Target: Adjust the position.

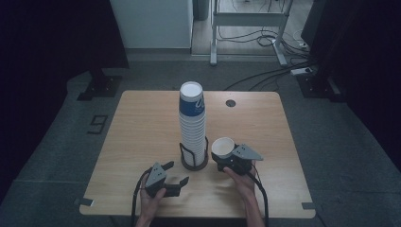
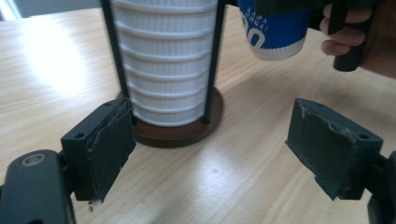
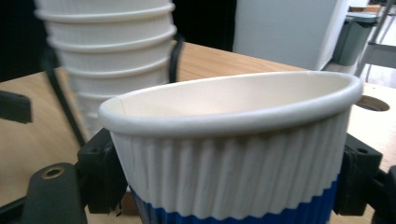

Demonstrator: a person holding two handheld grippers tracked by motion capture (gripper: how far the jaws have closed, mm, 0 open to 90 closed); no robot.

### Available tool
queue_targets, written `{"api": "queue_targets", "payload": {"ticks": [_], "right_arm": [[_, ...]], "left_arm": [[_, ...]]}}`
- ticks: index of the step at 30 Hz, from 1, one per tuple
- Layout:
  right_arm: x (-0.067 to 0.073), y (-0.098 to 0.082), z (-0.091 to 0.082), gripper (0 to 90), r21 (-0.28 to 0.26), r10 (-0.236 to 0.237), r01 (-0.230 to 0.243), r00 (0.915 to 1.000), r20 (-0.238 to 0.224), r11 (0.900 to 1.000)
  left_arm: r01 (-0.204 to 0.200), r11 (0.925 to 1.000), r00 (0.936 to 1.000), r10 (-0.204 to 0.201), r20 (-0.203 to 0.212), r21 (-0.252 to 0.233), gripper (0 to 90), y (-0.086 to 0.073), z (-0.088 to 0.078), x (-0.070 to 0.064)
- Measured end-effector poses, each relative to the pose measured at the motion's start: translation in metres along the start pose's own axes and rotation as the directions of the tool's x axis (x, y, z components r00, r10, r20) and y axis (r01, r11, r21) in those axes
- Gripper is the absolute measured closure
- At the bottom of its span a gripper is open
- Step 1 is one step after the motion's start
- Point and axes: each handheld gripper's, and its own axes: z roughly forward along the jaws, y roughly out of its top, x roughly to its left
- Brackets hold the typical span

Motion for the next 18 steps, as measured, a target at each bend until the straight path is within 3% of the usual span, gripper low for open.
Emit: {"api": "queue_targets", "payload": {"ticks": [4, 6, 8, 11, 15, 18], "right_arm": [[-0.005, 0.005, 0.012, 17.1, -0.005, 0.006, -0.006, 0.9998, 0.017, 1.000], [-0.008, 0.008, 0.018, 17.1, 0.000, 0.016, -0.016, 0.9996, 0.021, 1.000], [-0.011, 0.008, 0.023, 17.1, 0.004, 0.018, -0.018, 0.9993, 0.033, 1.000], [-0.018, 0.004, 0.030, 17.1, 0.015, 0.039, -0.039, 0.9983, 0.043, 0.999], [-0.024, -0.001, 0.037, 17.0, 0.035, 0.039, -0.041, 0.9978, 0.054, 0.999], [-0.027, -0.004, 0.040, 16.9, 0.027, 0.040, -0.042, 0.9971, 0.065, 0.999]], "left_arm": [[-0.003, 0.9996, 0.9999, 0.003, 0.010, -0.027, 14.2, 0.000, 0.000, -0.004], [-0.007, 0.9987, 0.9998, 0.006, -0.021, -0.051, 14.2, -0.003, 0.000, -0.007], [0.016, 0.9979, 0.9995, -0.018, -0.025, -0.063, 14.2, -0.005, 0.000, -0.007], [0.024, 0.9983, 0.9993, -0.025, -0.028, -0.053, 14.2, -0.009, 0.001, -0.006], [0.029, 0.9968, 0.9991, -0.031, -0.028, -0.074, 14.1, -0.009, 0.000, -0.006], [0.042, 0.9919, 0.9986, -0.046, -0.025, -0.120, 14.0, -0.012, -0.003, -0.005]]}}
